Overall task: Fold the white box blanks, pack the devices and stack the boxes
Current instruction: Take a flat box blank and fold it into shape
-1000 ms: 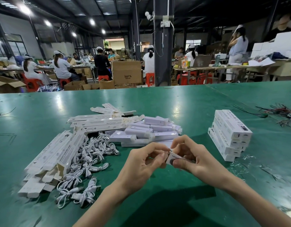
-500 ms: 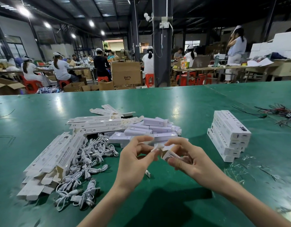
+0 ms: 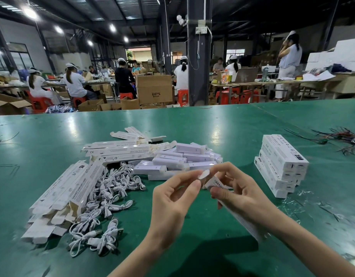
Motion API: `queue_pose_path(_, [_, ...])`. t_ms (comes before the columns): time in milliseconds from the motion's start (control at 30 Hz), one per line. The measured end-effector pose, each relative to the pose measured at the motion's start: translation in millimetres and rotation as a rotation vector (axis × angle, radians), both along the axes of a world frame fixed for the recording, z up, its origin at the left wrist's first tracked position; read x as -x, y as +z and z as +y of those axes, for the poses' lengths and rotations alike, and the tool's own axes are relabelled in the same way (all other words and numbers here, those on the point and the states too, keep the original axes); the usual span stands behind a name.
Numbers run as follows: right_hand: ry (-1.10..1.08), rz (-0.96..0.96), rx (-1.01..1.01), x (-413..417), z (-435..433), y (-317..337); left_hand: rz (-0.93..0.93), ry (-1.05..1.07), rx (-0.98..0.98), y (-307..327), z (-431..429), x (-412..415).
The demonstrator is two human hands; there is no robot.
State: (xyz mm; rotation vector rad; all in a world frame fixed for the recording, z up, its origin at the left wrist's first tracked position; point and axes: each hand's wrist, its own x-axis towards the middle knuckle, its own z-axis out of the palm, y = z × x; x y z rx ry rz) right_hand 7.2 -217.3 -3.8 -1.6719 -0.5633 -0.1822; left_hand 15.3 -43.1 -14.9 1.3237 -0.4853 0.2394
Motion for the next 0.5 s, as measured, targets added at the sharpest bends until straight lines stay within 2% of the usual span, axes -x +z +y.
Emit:
queue_pose_path(367, [0.053, 0.021, -0.05, 0.8, 0.7, -1.0, -0.022, 0.025, 0.025, 6.1, -3.8, 3.0])
queue_pose_path(500, [0.033, 0.006, -0.032, 1.0, 1.8, -2.5, 0.036, 0.022, 0.042, 6.3, -4.2, 2.9])
